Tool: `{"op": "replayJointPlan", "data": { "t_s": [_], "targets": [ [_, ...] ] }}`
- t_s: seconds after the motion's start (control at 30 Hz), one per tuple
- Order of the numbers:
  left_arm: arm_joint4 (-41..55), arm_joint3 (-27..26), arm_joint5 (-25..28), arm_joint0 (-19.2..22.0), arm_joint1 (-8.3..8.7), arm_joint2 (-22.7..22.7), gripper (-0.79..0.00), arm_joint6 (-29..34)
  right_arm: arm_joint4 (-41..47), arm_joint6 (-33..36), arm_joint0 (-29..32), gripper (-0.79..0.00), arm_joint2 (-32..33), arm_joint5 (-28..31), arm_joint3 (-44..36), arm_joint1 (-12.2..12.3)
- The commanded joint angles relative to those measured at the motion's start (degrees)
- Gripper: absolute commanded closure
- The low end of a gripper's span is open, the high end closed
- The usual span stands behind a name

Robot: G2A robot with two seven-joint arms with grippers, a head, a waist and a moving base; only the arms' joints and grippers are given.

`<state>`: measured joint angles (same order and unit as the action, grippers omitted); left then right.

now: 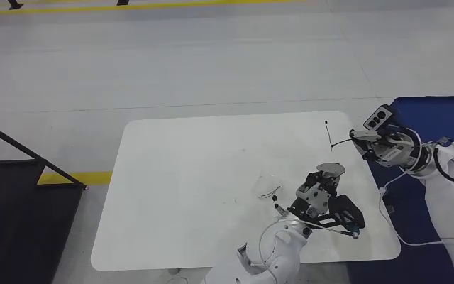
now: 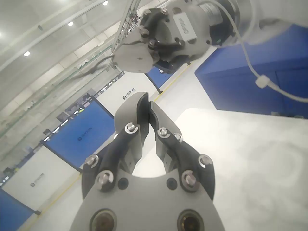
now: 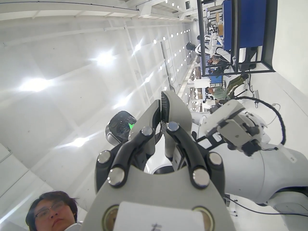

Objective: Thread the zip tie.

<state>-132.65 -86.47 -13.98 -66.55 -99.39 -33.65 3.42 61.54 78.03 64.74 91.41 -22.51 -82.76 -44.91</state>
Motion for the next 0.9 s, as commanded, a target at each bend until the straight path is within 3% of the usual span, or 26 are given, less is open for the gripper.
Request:
{"op": "replayJointPlan", "data": {
  "t_s": [0.0,0.17,0.4,0.53,0.57,0.63,0.67,0.87],
  "targets": [
    [-1.7,-0.2,0.2,-0.4,0.1,-0.1,0.0,0.2,-0.2,-0.1,0.0,0.0,0.0,0.1,0.0,0.0],
    [0.9,-2.2,0.8,-1.9,0.2,-1.4,0.0,-0.4,-0.2,-0.5,-0.1,0.0,0.1,0.1,0.3,0.0],
    [23.1,-7.3,-2.9,-3.0,0.23,-4.6,0.0,-1.1,0.1,-1.1,0.5,0.0,-0.1,0.3,-0.6,-0.1],
    [24.1,-6.6,-3.0,-3.2,0.31,-5.2,0.0,-1.1,0.6,-1.6,0.8,0.0,-0.2,0.9,-1.0,-0.2],
    [24.2,-6.5,-2.9,-3.3,0.31,-5.3,-0.142,-1.1,0.9,-1.8,0.9,0.0,-0.2,1.1,-1.2,-0.3],
    [24.2,-6.5,-3.0,-3.3,0.31,-5.4,-0.496,-1.2,1.7,-2.2,1.0,0.0,0.0,2.0,-1.5,-0.4],
    [23.5,-6.2,-3.1,-3.3,0.33,-5.3,-0.785,-0.9,1.9,-2.7,1.2,0.0,0.0,2.5,-1.6,-0.5],
    [22.9,-6.1,-2.9,-3.3,0.33,-5.3,-0.785,-0.5,2.2,-5.1,2.0,0.0,0.1,5.1,-2.9,-0.8]
  ]
}}
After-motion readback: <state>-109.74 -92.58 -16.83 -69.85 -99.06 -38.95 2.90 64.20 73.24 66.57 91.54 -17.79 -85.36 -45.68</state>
